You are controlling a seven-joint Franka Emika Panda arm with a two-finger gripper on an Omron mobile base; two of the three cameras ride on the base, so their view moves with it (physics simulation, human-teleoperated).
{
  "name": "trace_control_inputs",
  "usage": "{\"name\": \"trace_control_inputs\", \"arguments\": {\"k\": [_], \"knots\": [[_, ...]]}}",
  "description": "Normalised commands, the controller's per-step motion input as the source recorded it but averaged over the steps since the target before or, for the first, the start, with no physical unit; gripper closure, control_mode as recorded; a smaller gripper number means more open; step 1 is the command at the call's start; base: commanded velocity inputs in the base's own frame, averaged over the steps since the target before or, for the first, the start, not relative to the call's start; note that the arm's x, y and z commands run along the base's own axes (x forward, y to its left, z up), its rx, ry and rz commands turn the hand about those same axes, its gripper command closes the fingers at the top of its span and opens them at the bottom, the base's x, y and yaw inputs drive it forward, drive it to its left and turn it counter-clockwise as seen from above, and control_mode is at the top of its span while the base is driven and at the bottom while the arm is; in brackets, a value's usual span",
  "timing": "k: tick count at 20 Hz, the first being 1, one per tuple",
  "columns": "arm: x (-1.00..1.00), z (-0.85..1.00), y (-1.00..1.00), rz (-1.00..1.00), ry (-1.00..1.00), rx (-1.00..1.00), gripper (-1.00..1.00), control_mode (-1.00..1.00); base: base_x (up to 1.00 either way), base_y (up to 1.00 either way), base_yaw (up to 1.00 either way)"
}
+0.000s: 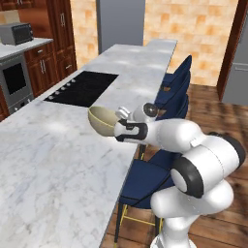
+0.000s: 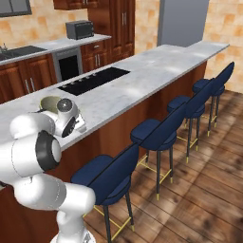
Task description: Pick up the bowls from the cabinet and place each bowl in front of a stool on the dining counter.
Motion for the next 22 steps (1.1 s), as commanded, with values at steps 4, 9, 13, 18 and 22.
{"name": "trace_control_inputs", "arguments": {"k": [4,9,13,18,22], "knots": [[-0.01,0.76,0.10,0.00,-0.12,-0.01,1.00,-1.00,0.00,0.00,0.00],[0.00,0.07,0.01,0.00,-0.01,0.00,1.00,-1.00,0.00,0.00,0.00],[0.00,-0.16,0.00,0.00,0.00,-0.07,1.00,-1.00,0.00,0.00,0.00],[0.00,-0.61,0.00,0.03,0.00,-0.24,1.00,-1.00,0.00,0.00,0.00],[0.00,0.00,0.00,0.00,0.00,-0.01,-1.00,-1.00,0.00,0.00,0.00]]}}
